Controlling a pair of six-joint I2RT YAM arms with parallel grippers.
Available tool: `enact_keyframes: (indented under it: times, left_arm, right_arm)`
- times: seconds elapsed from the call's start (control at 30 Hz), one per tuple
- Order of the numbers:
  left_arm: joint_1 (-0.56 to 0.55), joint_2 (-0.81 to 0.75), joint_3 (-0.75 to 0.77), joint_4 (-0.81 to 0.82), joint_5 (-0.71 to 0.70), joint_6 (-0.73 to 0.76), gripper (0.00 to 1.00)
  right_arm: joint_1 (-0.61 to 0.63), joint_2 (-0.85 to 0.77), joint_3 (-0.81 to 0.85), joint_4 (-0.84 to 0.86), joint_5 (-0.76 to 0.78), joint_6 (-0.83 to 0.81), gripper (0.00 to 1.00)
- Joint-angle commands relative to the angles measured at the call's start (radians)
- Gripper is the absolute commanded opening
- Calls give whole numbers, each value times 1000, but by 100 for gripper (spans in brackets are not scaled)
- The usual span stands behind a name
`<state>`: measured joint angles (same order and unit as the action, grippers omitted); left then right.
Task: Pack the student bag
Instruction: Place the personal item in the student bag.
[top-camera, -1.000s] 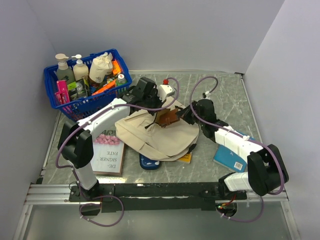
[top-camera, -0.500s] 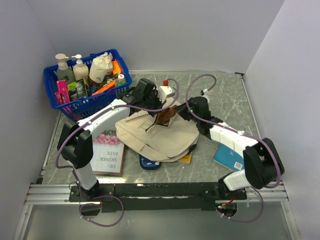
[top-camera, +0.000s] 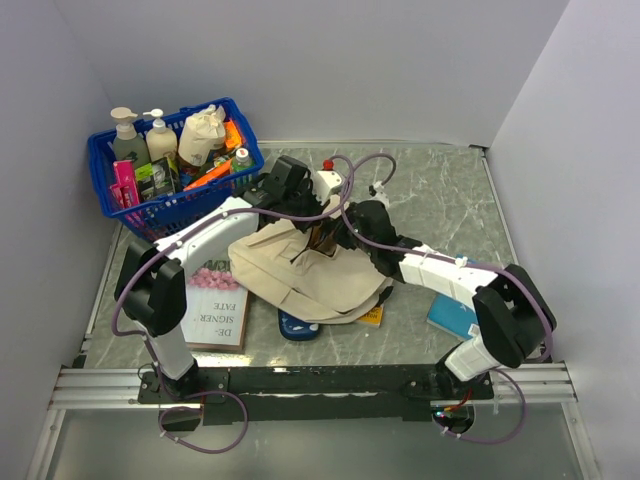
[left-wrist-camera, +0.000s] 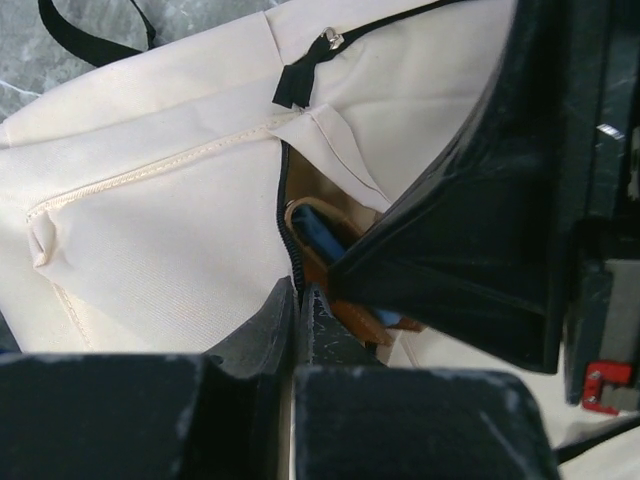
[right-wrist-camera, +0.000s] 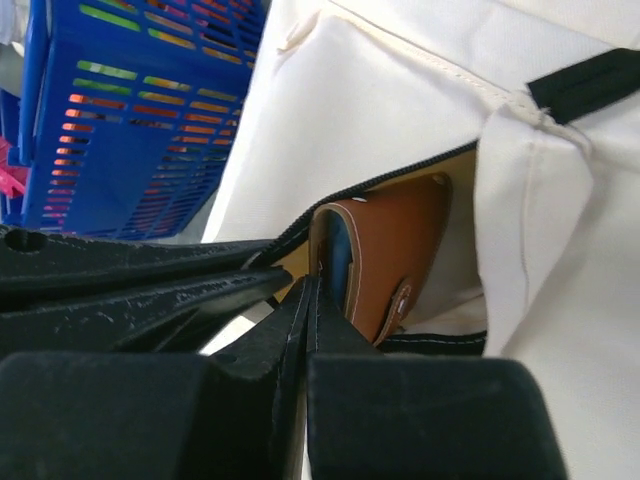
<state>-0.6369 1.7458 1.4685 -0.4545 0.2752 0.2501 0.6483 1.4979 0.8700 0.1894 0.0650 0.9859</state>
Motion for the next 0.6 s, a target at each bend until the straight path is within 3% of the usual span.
enact_keyframes:
  times: [0.0,0.33,0.57]
  left_arm:
    - [-17,-23,56,48,75,-28,1]
    - [-18,-19,59,45,76,-26,1]
    - [-18,-2,76,36,91,-28,1]
  right_arm:
    - [10,-30,-69,-163,39,-10,0]
    - [-39,-9,-167,-235,4,13,0]
    - [-38,76,-128,-67,-96,-10,0]
